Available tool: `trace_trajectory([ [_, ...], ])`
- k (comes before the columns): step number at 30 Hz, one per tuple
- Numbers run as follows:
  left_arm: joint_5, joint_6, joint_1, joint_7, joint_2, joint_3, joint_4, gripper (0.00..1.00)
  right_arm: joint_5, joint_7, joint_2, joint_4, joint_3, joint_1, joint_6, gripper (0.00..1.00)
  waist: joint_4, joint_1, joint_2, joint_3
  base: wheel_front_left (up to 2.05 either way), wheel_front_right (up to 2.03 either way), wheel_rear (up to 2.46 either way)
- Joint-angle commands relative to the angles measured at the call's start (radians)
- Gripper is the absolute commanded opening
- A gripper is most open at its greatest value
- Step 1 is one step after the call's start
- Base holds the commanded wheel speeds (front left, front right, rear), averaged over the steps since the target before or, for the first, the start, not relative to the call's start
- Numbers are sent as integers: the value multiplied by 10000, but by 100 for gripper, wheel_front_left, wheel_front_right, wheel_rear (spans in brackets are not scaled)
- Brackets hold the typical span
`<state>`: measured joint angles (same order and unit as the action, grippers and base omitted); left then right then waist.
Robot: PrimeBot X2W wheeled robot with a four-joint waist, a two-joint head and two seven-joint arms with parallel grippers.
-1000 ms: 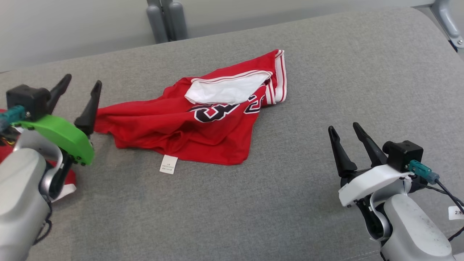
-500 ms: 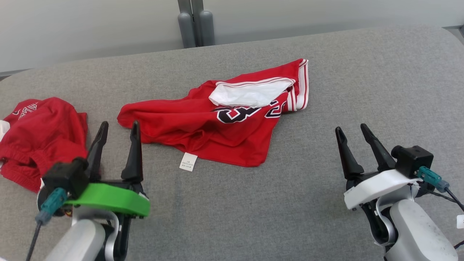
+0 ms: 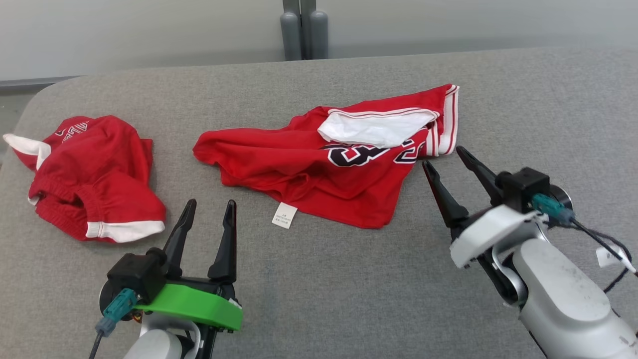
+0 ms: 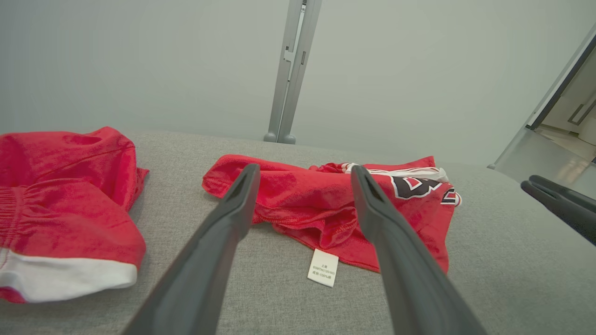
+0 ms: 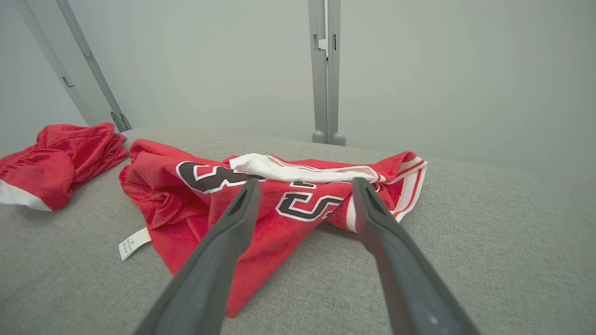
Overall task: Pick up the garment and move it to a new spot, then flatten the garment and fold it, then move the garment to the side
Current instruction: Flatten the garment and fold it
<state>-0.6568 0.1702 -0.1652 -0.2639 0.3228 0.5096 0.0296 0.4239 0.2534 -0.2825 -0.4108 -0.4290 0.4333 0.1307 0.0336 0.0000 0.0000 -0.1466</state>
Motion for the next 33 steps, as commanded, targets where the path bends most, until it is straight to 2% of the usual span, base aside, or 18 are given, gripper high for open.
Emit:
trace_trajectory([
  [1, 164, -118, -29, -5, -78, -53, 128, 100, 116, -110, -94, -189, -269, 411, 1, 100, 228, 0, 0, -144, 0, 0, 0],
  [6, 240, -434, -187, -4, -420, -86, 604, 100, 459, -1046, -337, -1184, -1462, 1675, 0, 100, 601, 0, 0, -151, 0, 0, 0],
  [15, 398, -723, 19, -6, -729, -279, 1094, 100, 1004, -1700, -507, -2447, -2365, 2628, 0, 100, 1022, 0, 0, -81, 0, 0, 0],
  [28, 611, -991, -243, -7, -981, -489, 1380, 100, 1556, -1289, -712, -3322, -2927, 3411, 0, 100, 1286, 0, 0, -475, 0, 0, 0],
  [30, 634, -1011, -284, -7, -1009, -502, 1434, 100, 1657, -1264, -708, -3416, -3078, 3462, 0, 93, 1312, 0, 0, -507, 0, 0, 0],
  [31, 650, -1031, -305, -7, -1020, -513, 1459, 100, 1718, -1235, -705, -3441, -3170, 3503, 0, 77, 1328, 0, 0, -523, 0, 0, 0],
  [32, 659, -1053, -316, -7, -1029, -520, 1476, 100, 1758, -1211, -703, -3465, -3240, 3540, 0, 50, 1340, 0, 0, -535, 0, 0, 0],
  [33, 672, -1074, -327, -7, -1038, -524, 1503, 100, 1815, -1176, -705, -3494, -3319, 3588, 0, 31, 1354, 0, 0, -551, 0, 0, 0],
])
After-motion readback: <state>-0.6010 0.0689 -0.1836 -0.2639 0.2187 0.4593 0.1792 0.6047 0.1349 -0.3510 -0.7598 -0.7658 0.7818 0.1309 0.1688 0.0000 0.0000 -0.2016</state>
